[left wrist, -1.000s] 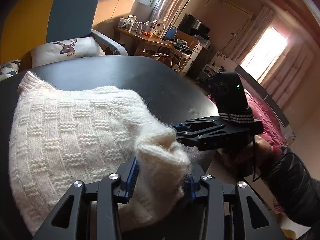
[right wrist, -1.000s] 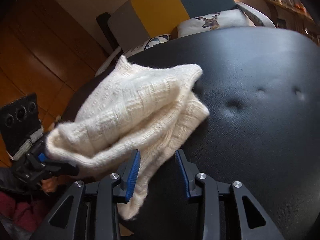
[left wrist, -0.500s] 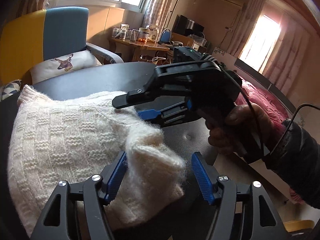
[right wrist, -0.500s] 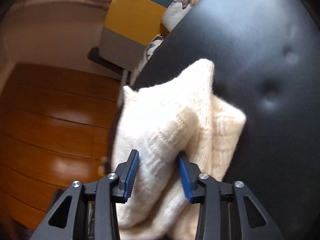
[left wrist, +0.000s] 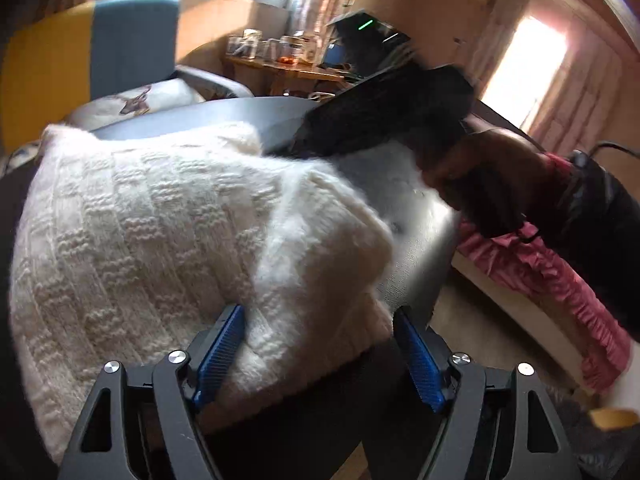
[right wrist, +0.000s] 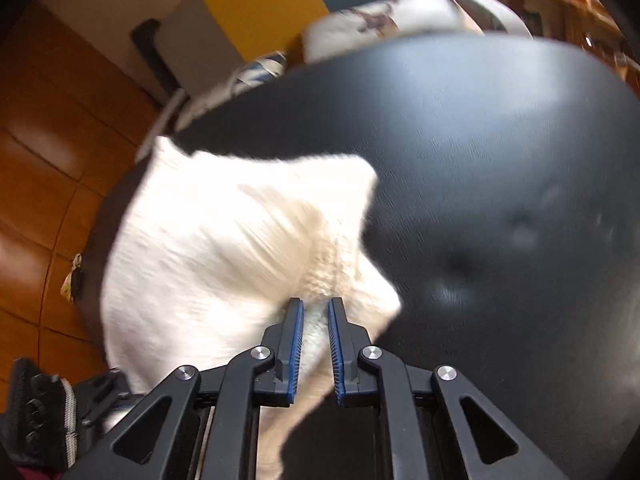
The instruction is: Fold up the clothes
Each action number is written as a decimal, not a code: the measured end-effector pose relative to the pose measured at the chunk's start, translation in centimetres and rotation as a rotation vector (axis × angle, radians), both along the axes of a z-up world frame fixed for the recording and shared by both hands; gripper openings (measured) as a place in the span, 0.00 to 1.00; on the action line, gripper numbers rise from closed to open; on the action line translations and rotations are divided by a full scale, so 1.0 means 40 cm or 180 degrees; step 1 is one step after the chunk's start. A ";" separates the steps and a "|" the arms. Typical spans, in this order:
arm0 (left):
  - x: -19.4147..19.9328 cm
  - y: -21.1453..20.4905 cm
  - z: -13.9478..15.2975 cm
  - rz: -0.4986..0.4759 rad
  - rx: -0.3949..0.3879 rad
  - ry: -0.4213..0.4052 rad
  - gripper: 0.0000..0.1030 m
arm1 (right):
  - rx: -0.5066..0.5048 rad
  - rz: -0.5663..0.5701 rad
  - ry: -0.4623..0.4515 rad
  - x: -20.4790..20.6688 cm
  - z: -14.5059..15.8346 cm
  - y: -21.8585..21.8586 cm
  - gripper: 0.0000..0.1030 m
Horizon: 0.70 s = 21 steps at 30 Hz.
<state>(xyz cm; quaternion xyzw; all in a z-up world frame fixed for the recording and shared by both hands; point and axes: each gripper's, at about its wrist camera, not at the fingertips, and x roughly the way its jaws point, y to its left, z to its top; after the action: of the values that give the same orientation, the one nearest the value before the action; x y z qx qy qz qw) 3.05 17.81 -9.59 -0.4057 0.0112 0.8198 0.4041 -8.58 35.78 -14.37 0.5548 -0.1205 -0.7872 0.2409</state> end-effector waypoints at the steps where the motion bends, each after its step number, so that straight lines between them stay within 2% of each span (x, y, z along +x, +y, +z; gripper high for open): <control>1: 0.001 0.002 0.003 -0.0043 0.0027 -0.0026 0.77 | -0.0104 -0.0063 -0.0026 -0.001 -0.013 0.009 0.12; 3: -0.015 -0.014 0.019 -0.0014 0.0209 -0.0158 0.77 | -0.0323 -0.0180 -0.0011 0.005 -0.014 0.028 0.15; 5: -0.032 -0.033 0.036 0.0031 0.0409 -0.0299 0.77 | -0.0571 -0.0247 0.0012 0.021 -0.005 0.053 0.27; 6: -0.041 -0.048 0.049 0.0073 0.0514 -0.0341 0.77 | -0.0646 -0.0297 0.0029 0.035 0.003 0.068 0.27; 7: -0.047 -0.068 0.064 0.0137 0.0602 -0.0355 0.77 | -0.0684 -0.0293 0.0074 0.056 0.013 0.079 0.32; 9: -0.062 -0.107 0.092 0.0287 0.0780 -0.0399 0.77 | -0.0753 -0.0270 0.0173 0.099 0.034 0.100 0.49; 10: -0.071 -0.126 0.100 0.0376 0.0843 -0.0428 0.77 | -0.0790 -0.0215 0.0190 0.122 0.042 0.107 0.64; 11: -0.080 -0.146 0.106 0.0470 0.0895 -0.0455 0.78 | -0.0925 -0.0126 0.0188 0.144 0.048 0.105 0.74; 13: -0.090 -0.173 0.114 0.0626 0.0910 -0.0446 0.78 | -0.1160 0.0025 0.0178 0.184 0.062 0.092 0.81; 18: -0.120 -0.219 0.098 0.0910 0.0861 -0.0482 0.78 | -0.1301 0.0292 0.0021 0.247 0.087 0.013 0.80; 20: -0.122 -0.225 0.091 0.0967 0.0833 -0.0456 0.78 | -0.1234 0.0395 -0.0021 0.250 0.087 -0.021 0.61; 21: -0.122 -0.228 0.091 0.0982 0.0840 -0.0437 0.78 | -0.1186 0.0470 -0.0030 0.249 0.086 -0.040 0.58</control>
<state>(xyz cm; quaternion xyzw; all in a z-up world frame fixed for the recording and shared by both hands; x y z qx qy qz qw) -1.84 8.71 -5.95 -0.4011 -0.1861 0.8367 0.3233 1.37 34.19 -10.93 0.5117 -0.2241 -0.7289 0.3958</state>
